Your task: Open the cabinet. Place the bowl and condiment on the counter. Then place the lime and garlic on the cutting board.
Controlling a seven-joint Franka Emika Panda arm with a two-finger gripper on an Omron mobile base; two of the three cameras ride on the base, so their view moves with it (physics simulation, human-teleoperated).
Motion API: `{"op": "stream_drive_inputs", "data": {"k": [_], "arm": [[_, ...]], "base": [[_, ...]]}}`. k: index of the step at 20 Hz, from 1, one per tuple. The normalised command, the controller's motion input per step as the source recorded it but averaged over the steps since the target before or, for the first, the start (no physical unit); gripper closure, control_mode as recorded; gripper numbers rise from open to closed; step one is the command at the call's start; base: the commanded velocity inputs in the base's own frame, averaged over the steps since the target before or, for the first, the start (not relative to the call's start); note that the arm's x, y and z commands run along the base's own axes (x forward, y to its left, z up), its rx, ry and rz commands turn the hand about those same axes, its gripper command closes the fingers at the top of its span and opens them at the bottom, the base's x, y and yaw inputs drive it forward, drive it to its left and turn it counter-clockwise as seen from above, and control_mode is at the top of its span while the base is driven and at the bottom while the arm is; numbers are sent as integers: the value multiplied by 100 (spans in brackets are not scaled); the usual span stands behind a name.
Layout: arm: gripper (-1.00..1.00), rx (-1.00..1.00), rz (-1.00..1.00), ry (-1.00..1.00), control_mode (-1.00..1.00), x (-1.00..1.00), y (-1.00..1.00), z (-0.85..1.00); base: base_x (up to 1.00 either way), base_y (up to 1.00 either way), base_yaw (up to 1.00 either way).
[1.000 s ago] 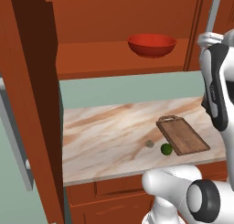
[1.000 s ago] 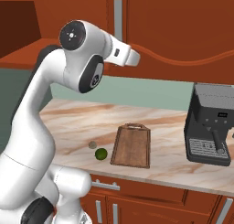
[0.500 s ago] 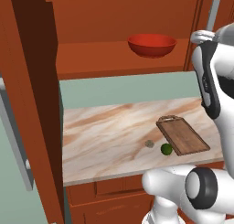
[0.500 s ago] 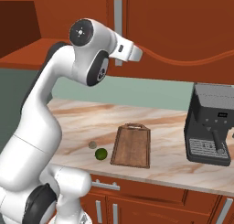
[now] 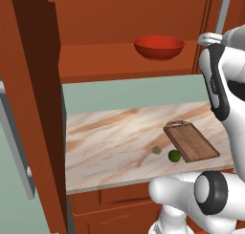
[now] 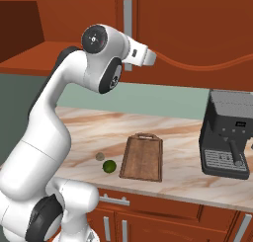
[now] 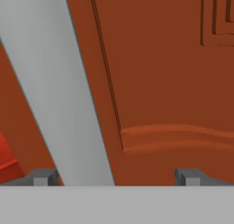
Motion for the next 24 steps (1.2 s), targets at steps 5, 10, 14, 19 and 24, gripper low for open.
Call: {"op": "stream_drive_inputs", "data": {"k": [5, 10, 14, 19, 24], "arm": [[100, 0, 0, -1, -100, 43, -12, -14], [100, -1, 0, 0, -100, 37, -6, -13], [100, 0, -2, -1, -100, 33, -38, -12], [100, 0, -1, 0, -100, 29, -72, -16], [100, 0, -14, 0, -100, 15, -97, -21]], "base": [[0, 0, 0], [0, 0, 0], [0, 0, 0], [0, 0, 0], [0, 0, 0]]}}
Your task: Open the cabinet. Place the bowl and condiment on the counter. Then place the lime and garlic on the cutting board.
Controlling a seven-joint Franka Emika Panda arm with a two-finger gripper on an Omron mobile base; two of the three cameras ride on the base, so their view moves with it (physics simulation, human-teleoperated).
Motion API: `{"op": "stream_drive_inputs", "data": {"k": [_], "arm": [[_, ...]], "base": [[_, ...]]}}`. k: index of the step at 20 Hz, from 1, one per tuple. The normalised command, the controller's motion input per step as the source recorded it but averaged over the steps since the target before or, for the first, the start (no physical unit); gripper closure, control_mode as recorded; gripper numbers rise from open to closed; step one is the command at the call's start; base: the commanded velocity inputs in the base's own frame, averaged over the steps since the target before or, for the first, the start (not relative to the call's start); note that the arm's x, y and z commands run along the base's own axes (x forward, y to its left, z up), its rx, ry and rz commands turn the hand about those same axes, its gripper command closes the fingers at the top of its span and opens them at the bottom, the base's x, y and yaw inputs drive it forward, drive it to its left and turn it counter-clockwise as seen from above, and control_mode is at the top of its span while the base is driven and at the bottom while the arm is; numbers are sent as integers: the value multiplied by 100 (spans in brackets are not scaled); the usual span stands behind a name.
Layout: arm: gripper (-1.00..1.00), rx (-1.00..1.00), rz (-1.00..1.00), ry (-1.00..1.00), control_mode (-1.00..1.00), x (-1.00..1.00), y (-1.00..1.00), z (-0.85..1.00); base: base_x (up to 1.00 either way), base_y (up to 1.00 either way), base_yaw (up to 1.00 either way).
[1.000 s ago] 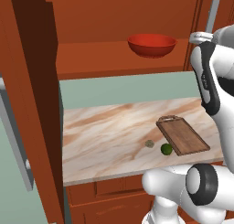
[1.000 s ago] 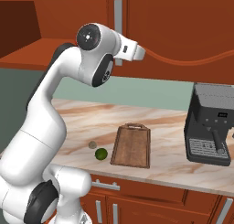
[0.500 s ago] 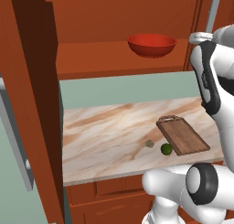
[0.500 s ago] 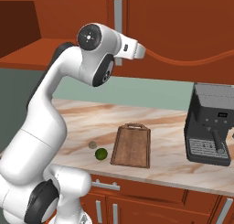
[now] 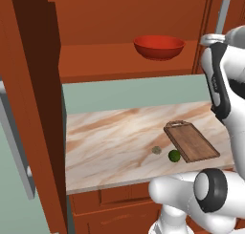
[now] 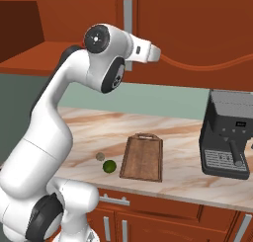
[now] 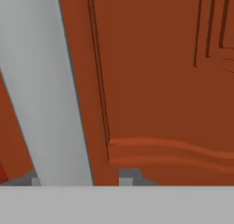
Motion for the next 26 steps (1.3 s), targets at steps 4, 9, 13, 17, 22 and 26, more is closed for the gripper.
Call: {"op": "stream_drive_inputs", "data": {"k": [4, 9, 13, 17, 22, 26], "arm": [[100, 0, -28, 0, -100, 2, -100, -12], [100, 3, -25, 0, -100, -1, -100, -12], [100, 10, -20, 0, -100, -26, -100, -4], [100, 12, -20, 0, -100, -48, -100, 0], [100, 13, -17, 0, -100, -61, -100, 0], [100, 12, -12, 0, -100, -68, -100, -2]], "base": [[0, 0, 0], [0, 0, 0], [0, 0, 0], [0, 0, 0], [0, 0, 0], [0, 0, 0]]}}
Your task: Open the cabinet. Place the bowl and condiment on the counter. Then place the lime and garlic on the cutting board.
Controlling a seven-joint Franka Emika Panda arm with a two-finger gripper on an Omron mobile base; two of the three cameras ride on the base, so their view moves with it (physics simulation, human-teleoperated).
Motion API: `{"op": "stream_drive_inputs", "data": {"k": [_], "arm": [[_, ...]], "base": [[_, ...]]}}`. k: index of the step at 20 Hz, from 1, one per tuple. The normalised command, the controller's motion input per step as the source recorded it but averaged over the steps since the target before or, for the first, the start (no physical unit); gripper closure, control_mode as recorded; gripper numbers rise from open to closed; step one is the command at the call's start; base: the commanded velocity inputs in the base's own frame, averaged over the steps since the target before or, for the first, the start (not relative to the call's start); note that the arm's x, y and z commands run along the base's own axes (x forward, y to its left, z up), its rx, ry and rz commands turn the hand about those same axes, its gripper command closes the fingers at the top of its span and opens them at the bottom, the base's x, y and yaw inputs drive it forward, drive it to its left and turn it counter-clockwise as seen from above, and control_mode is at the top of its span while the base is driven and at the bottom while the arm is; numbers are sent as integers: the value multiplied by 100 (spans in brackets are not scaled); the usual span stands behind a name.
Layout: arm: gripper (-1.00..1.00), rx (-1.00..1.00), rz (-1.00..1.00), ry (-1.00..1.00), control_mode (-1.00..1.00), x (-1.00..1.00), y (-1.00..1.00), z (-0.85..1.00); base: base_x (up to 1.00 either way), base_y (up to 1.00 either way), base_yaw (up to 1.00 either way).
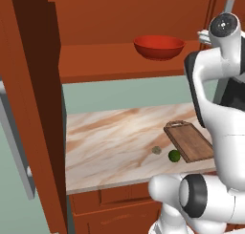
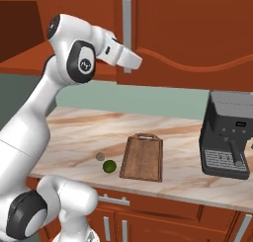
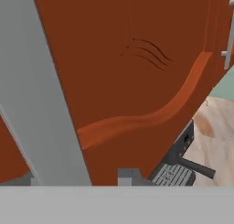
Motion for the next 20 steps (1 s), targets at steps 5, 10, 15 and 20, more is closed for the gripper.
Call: {"op": "stream_drive_inputs", "data": {"k": [5, 10, 15, 20], "arm": [[100, 13, -6, -3, -100, -76, -100, -5], [100, 14, 0, -8, -100, -88, -100, -11], [100, 15, 0, -9, -100, -90, -100, -13], [100, 16, 0, -5, -100, -92, -100, -10]], "base": [[0, 0, 0], [0, 0, 0], [0, 0, 0], [0, 0, 0]]}}
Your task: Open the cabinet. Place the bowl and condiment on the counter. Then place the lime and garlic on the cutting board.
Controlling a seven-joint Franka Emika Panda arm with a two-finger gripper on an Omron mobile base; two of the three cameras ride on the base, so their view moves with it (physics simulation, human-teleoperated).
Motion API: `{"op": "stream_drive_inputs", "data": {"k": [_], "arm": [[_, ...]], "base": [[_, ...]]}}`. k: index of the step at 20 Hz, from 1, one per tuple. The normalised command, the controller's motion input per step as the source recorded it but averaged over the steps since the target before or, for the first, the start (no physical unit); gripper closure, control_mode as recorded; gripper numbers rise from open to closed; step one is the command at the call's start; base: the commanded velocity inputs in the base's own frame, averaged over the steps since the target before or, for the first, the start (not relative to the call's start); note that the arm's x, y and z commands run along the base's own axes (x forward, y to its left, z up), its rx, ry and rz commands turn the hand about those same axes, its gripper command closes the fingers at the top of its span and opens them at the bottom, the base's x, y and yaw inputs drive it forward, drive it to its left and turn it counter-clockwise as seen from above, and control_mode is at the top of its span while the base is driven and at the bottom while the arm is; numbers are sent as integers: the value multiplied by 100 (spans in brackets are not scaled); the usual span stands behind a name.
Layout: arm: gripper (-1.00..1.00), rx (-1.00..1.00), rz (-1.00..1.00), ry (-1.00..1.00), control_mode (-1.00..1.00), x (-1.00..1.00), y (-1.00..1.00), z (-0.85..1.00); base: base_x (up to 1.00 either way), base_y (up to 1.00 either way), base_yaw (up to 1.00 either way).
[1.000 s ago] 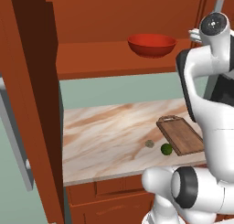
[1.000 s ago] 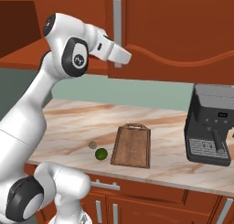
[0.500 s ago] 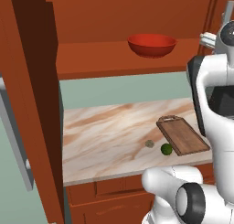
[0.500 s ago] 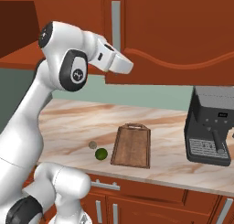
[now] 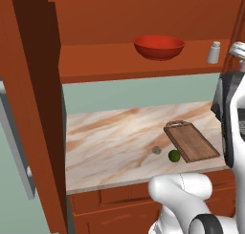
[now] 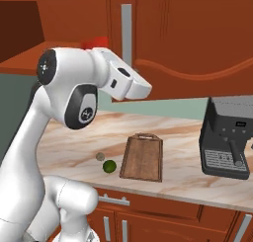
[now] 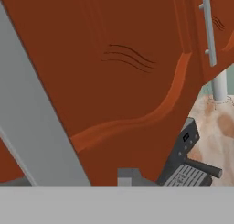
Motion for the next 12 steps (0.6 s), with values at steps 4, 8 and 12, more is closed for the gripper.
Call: {"op": "stream_drive_inputs", "data": {"k": [4, 8, 12], "arm": [[100, 14, 0, -1, -100, -84, -100, -1], [100, 13, 0, 0, -100, -70, -100, 0], [-100, 13, 0, 0, -100, -59, -88, 0]], "base": [[0, 0, 0], [0, 0, 0], [0, 0, 0]]}}
